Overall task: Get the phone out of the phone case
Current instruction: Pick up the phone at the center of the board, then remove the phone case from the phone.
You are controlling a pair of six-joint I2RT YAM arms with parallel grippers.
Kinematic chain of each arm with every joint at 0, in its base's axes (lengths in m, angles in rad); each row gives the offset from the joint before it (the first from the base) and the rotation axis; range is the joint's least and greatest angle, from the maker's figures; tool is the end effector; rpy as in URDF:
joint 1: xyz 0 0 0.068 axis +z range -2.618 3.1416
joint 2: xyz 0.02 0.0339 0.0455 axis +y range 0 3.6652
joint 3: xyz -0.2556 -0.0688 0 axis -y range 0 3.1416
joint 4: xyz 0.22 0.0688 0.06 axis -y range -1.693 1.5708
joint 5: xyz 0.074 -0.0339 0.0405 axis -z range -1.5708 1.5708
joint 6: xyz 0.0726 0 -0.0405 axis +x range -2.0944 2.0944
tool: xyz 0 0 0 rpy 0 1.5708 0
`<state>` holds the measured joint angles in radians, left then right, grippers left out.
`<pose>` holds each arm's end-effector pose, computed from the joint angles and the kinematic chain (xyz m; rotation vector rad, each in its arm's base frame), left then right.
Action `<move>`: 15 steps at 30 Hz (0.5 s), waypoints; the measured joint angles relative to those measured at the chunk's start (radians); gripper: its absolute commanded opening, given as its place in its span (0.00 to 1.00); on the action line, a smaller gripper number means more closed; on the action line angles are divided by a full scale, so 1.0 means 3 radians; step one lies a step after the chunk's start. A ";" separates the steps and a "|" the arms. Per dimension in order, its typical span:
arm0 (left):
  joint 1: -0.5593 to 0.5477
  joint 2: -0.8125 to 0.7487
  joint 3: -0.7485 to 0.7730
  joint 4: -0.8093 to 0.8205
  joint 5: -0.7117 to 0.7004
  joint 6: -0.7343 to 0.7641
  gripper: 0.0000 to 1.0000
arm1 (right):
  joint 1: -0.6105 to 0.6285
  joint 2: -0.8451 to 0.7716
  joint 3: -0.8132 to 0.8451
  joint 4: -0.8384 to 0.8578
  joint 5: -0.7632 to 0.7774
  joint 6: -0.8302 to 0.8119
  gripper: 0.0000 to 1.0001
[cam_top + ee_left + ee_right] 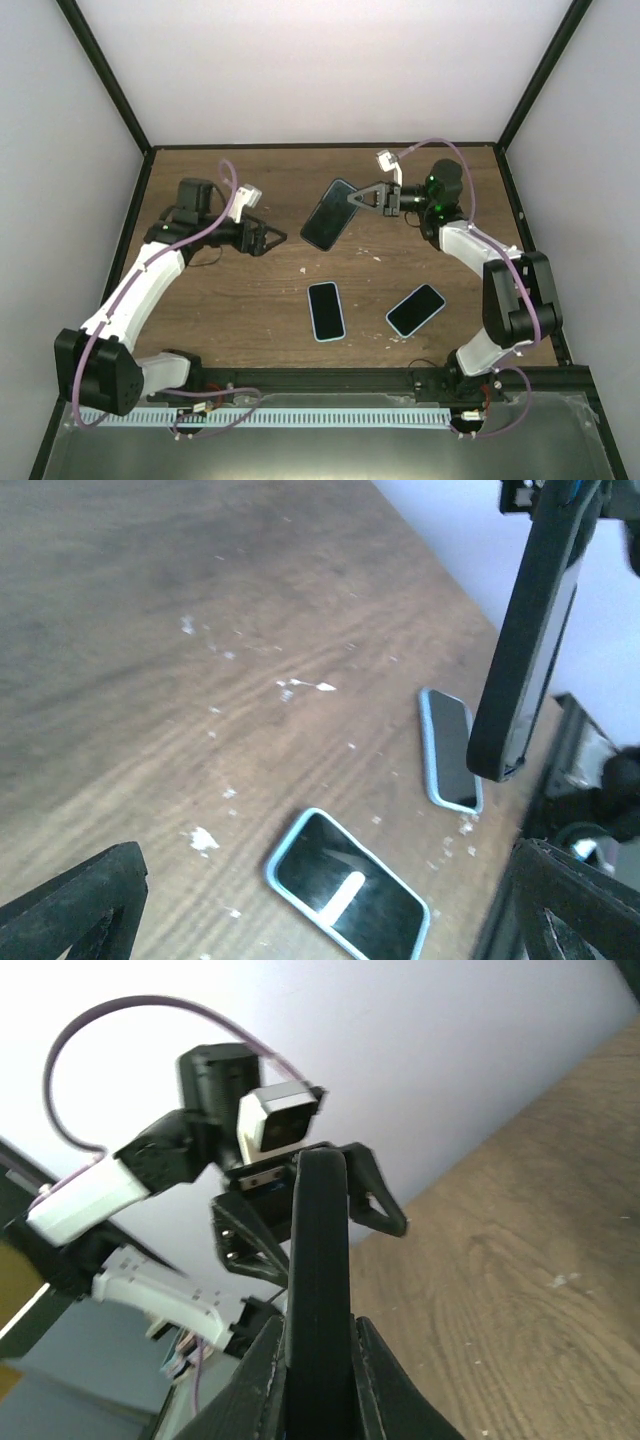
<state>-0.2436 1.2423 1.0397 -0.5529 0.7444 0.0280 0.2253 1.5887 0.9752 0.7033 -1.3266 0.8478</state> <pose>0.2384 -0.1099 0.2826 0.6760 2.1638 -0.9715 0.3061 0.1424 0.2997 -0.7208 1.7235 1.7478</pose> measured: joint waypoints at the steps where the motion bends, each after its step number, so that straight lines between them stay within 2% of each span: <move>1: 0.0003 -0.0034 -0.0072 -0.0001 0.0081 -0.0005 1.00 | 0.0001 -0.0011 -0.0033 0.0141 -0.0055 0.0076 0.01; 8: -0.0011 -0.0125 -0.0150 -0.0005 0.0671 0.0067 0.98 | 0.0008 -0.0079 -0.0207 0.1174 -0.0381 0.0675 0.01; 15: -0.0305 -0.0165 -0.0169 0.0017 0.0725 0.0097 0.93 | 0.0024 -0.0083 -0.0209 0.1644 -0.0460 0.0975 0.01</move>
<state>-0.3351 1.1927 0.9890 -0.5480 0.9619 0.0570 0.2325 1.5639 0.9127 1.1965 -1.4647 1.1404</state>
